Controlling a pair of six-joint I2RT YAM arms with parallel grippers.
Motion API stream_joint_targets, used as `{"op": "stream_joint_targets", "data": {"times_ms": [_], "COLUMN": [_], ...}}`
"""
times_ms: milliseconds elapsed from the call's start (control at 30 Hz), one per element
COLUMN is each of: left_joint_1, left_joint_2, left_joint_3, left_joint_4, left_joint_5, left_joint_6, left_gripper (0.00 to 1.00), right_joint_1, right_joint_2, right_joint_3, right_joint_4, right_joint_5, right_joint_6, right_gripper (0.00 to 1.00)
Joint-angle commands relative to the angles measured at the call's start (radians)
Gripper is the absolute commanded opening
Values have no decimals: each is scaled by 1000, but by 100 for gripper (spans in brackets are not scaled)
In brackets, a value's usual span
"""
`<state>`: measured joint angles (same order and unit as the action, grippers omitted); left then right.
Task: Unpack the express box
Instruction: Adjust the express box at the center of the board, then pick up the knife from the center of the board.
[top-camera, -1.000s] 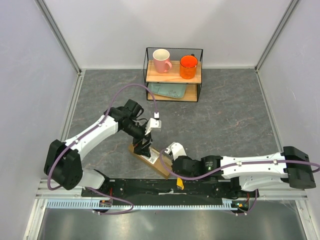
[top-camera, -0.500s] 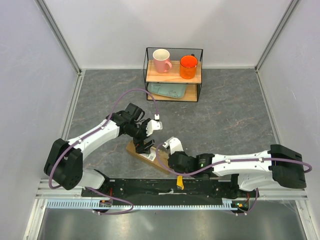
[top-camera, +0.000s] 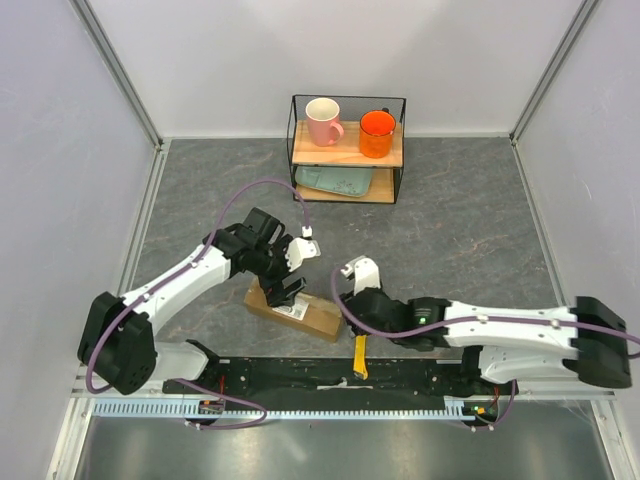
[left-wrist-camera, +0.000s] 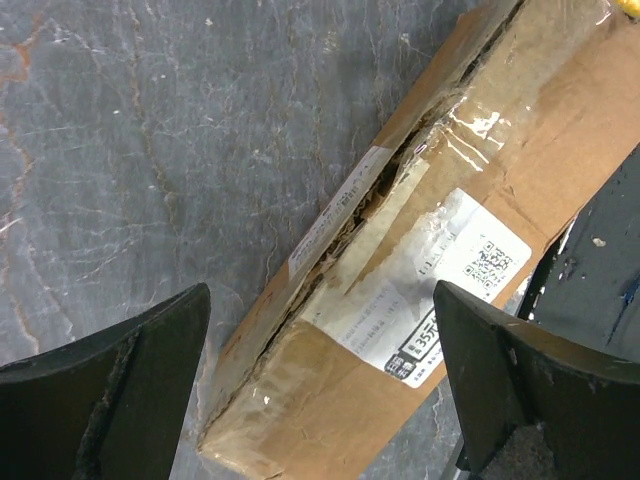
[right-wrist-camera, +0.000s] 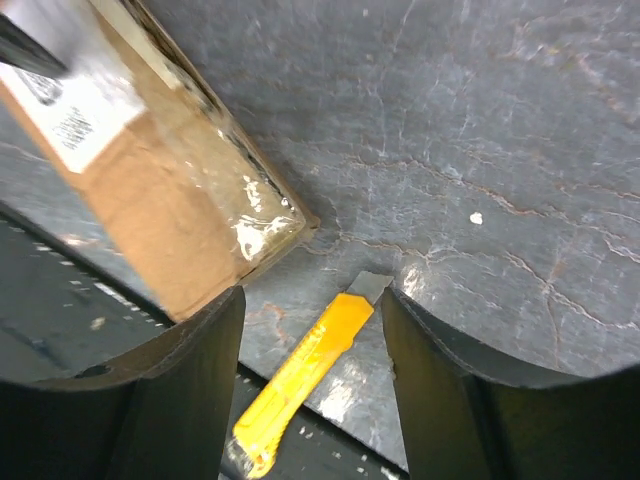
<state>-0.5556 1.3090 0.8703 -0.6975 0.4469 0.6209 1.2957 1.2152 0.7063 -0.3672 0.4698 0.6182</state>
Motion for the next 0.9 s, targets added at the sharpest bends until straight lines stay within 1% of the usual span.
{"op": "stream_joint_targets", "data": {"times_ms": [0,100,167,200,233,333,433,567,633,733,867], "left_joint_1": [-4,-4,-4,-4,-3,-3,-3,-1,-3,-3,-1], "left_joint_2": [-16,-36,-54,-60,-68,-80,-86,-108,-116,-136,-146], "left_joint_3": [102,153,177,194,202,234,260,280,289,292,305], "left_joint_4": [-75,-109,-122,-126,-140,-163,-177,-194,-198,-197,-195], "left_joint_5": [-33,-17,2,18,22,32,29,41,53,46,33], "left_joint_6": [-76,-108,-128,-133,-139,-147,-145,-147,-150,-150,-154], "left_gripper": [99,99,99,99,99,99,99,99,99,99,99], "right_joint_1": [1,30,88,112,164,250,281,289,290,290,294], "right_joint_2": [-160,-161,-122,-102,-80,24,72,115,125,153,198], "right_joint_3": [-1,-17,-27,-27,-24,5,15,22,16,-4,-13], "right_joint_4": [-96,-133,-148,-159,-186,-249,-259,-257,-230,-187,-150], "right_joint_5": [17,-17,-13,3,15,76,102,139,147,145,132], "right_joint_6": [129,194,244,267,322,411,455,480,486,500,514], "right_gripper": [65,64,64,64,63,64,65,65,65,63,57]}}
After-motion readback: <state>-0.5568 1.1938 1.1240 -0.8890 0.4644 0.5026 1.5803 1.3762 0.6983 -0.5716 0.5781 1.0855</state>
